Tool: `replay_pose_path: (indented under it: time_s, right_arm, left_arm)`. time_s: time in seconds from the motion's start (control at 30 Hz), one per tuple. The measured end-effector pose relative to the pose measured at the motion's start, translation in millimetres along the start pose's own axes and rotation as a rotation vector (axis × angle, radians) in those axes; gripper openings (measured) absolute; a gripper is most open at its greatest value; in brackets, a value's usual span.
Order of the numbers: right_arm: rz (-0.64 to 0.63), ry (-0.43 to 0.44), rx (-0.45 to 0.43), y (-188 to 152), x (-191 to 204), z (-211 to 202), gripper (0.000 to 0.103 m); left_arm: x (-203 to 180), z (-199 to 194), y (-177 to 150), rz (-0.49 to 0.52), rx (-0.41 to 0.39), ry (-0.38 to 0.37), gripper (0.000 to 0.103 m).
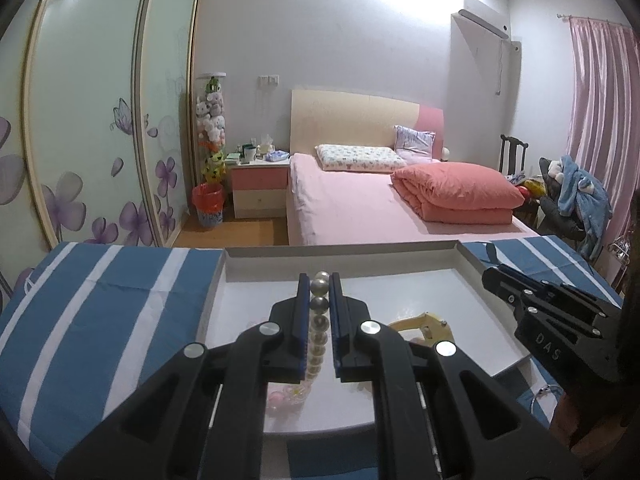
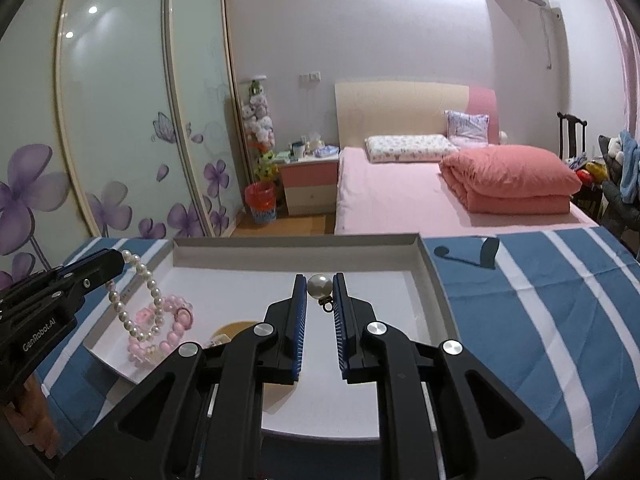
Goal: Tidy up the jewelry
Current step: 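Carry both items over the tray and open the right tool to drop the stud, then lower the pearl bracelet into the tray and open the left tool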
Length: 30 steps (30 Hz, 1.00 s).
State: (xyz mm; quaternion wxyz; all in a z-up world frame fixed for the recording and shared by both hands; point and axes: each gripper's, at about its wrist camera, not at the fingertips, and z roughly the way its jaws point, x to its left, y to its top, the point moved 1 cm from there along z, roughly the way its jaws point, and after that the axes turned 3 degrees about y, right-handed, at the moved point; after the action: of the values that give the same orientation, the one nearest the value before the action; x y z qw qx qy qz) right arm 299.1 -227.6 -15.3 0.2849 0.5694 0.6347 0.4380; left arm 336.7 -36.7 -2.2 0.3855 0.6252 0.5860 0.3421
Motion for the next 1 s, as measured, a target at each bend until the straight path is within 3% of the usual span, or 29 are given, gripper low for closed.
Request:
replay_pose_path:
  time_s: [0.1, 0.27, 0.43, 0.57, 1.0]
  right_arm:
    - [0.013, 0.015, 0.017, -2, 0, 3, 0.015]
    - [0.052, 0.018, -0.003, 0, -9, -5, 0.030]
    - [0.081, 0.017, -0.010, 4, -15, -7, 0.030]
    - [0.075, 0.020, -0.009, 4, -14, -4, 0.030]
    - [0.059, 0.013, -0.019, 6, -12, -8, 0.030]
  left_arm:
    - [1, 7, -1, -0.003, 0.014, 0.001, 0.010]
    - [1, 12, -2, -0.003, 0.021, 0.002, 0.010]
    - [0, 16, -4, -0.003, 0.027, 0.005, 0.011]
    - [5, 19, -5, -0.023, 0.032, 0.007, 0.025]
    - [14, 19, -5, -0.039, 0.035, 0.006, 0.025]
